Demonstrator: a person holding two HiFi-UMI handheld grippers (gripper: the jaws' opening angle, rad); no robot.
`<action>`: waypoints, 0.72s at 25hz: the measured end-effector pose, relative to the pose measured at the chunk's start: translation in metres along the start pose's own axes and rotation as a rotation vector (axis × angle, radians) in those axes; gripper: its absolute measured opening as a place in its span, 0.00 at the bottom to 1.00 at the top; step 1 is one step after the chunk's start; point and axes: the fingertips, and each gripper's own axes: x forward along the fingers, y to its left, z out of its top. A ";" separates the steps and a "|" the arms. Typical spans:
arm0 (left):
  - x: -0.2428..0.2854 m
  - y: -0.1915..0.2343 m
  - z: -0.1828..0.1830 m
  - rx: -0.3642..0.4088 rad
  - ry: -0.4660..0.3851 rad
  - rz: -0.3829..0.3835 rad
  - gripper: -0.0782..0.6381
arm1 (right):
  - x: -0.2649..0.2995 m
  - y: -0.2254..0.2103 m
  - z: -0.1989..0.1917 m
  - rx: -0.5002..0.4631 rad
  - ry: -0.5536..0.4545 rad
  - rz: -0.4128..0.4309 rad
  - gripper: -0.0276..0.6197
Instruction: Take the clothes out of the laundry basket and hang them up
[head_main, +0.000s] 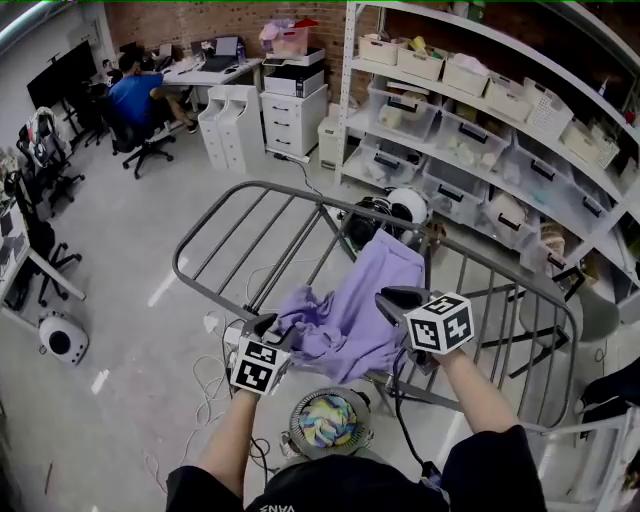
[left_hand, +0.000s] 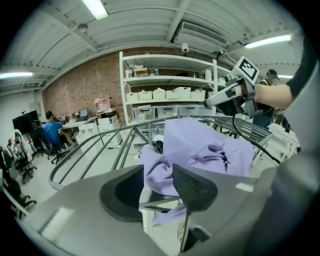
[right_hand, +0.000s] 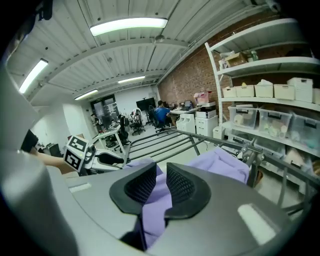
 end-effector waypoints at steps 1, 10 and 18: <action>0.005 0.001 0.001 0.006 0.010 -0.014 0.33 | -0.005 -0.001 -0.002 0.010 -0.006 -0.010 0.14; 0.029 -0.015 0.003 0.103 0.137 -0.167 0.22 | -0.044 0.007 -0.031 0.122 -0.058 -0.080 0.14; 0.052 -0.038 0.033 0.244 0.126 -0.212 0.17 | -0.065 0.017 -0.047 0.209 -0.104 -0.117 0.14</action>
